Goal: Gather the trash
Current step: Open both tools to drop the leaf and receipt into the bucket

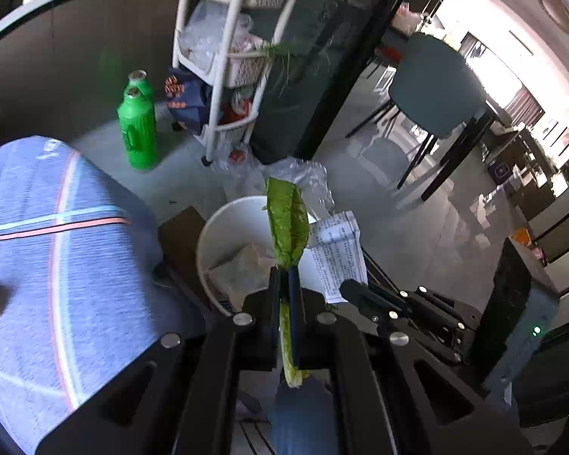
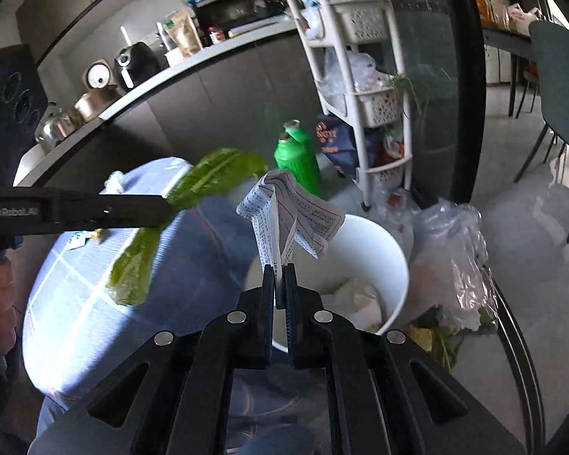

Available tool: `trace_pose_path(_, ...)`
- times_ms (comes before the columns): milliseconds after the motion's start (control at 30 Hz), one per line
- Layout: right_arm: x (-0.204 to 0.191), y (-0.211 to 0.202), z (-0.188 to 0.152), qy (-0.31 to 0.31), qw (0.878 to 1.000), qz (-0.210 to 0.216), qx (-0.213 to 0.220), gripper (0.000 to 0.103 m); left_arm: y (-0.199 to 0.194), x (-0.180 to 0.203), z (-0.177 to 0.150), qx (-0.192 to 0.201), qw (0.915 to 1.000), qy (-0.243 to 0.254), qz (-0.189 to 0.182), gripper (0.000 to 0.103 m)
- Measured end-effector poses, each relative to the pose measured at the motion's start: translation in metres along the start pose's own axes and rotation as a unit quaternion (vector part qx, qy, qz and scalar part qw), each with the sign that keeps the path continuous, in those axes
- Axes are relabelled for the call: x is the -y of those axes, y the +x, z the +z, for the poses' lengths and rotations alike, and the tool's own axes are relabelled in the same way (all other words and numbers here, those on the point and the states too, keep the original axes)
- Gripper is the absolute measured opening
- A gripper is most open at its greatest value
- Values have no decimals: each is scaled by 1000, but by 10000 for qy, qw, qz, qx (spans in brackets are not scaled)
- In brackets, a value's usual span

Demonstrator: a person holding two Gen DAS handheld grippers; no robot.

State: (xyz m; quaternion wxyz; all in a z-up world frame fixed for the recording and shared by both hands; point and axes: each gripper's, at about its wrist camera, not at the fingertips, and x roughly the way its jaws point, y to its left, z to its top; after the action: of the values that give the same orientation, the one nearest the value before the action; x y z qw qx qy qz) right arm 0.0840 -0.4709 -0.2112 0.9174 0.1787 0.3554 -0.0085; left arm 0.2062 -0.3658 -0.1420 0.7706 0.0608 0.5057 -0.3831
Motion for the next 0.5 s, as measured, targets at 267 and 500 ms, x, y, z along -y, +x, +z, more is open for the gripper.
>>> trace_pose_path(267, 34, 39, -2, 130, 9994, -141, -281, 6, 69, 2, 10, -377, 9989, 150, 240, 7)
trace_pose_path(500, 48, 58, -1, 26, 9992, -207, -328, 45, 88, -5, 14, -145, 9974, 138, 692, 71)
